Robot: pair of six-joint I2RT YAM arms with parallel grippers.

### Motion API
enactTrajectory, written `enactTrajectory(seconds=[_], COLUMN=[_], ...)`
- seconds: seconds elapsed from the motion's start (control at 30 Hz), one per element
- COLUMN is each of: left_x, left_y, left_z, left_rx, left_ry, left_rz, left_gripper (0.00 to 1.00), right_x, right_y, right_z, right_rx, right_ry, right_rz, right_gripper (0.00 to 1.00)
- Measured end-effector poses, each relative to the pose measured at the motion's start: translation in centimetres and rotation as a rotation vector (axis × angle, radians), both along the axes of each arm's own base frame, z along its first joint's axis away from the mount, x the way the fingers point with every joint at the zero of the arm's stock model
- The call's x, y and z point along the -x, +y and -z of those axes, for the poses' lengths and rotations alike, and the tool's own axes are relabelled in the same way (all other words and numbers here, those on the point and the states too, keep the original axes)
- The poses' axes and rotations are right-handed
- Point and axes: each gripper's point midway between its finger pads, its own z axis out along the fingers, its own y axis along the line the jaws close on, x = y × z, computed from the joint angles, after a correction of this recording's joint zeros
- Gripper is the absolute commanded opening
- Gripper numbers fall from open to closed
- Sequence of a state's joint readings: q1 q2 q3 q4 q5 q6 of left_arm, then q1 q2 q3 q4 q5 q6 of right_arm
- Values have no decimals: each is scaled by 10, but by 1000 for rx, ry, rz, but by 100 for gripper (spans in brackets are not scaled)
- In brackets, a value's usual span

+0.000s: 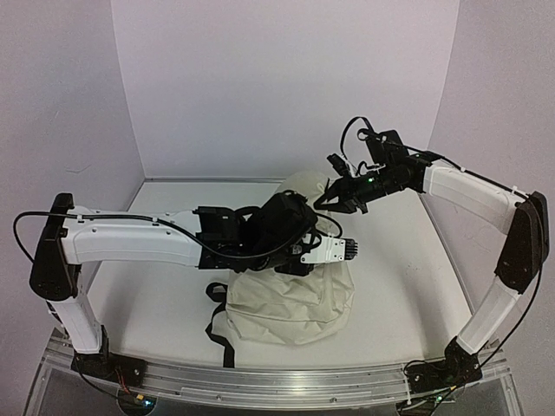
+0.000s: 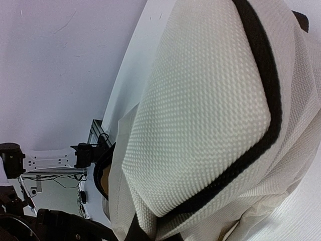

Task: Pack the student bag
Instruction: Zip the student bag at the center of the board.

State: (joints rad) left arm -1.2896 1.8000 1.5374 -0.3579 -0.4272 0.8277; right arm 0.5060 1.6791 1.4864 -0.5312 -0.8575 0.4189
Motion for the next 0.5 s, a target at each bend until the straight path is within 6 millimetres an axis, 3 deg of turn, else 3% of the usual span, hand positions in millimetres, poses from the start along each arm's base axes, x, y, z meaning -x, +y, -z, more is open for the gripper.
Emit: enactTrajectory(seconds=[0.23,0.37,0.5], left_x=[-3,-6,-19], left_y=[5,21,49], left_z=[-14,-33,-56], left_rx=[150,272,419], left_ry=[33,58,108], left_rz=[-79,-149,-250], left_gripper=[0,0,0], right_x=[-1,0,0], right_y=[-1,-1,-2], right_z=[1,0,-1], right_rx=[7,11,12], right_ry=[-21,-37,-54], right_rz=[-6,-15,-26], right_gripper=[0,0,0])
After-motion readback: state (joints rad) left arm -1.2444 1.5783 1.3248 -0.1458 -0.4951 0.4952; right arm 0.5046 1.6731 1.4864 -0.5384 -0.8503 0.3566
